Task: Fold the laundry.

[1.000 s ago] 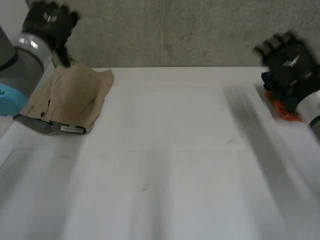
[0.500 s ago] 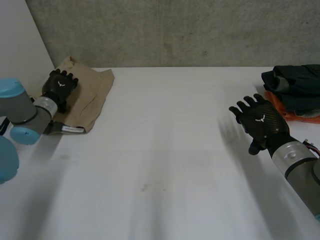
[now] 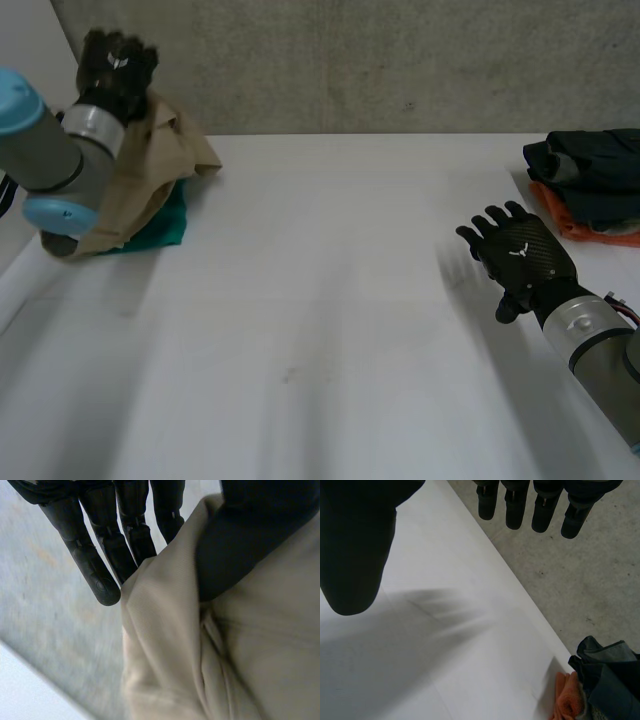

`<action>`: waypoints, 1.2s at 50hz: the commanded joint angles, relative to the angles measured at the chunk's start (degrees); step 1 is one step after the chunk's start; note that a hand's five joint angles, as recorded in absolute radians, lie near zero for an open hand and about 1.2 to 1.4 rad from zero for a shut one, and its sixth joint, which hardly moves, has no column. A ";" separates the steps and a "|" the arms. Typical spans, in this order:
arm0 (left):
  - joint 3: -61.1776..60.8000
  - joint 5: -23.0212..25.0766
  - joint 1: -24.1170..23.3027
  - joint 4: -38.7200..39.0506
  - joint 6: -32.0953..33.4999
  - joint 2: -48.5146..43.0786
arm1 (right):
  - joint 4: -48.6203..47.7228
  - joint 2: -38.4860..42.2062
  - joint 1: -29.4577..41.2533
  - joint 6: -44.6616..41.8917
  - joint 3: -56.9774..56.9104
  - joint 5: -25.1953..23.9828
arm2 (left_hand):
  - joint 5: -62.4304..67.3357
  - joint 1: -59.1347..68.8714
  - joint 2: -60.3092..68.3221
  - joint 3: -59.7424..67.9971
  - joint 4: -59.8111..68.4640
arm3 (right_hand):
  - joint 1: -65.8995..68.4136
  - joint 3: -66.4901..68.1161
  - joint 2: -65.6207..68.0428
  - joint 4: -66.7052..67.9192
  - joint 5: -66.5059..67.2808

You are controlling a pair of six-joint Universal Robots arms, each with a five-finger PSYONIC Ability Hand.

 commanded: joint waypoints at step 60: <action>-14.73 -5.34 -10.86 -19.91 11.81 -3.96 | 4.75 9.35 22.74 18.72 -7.91 20.20 | 10.79 11.04 8.12 10.77 7.92 | 66.91 67.77 67.51 67.71 67.31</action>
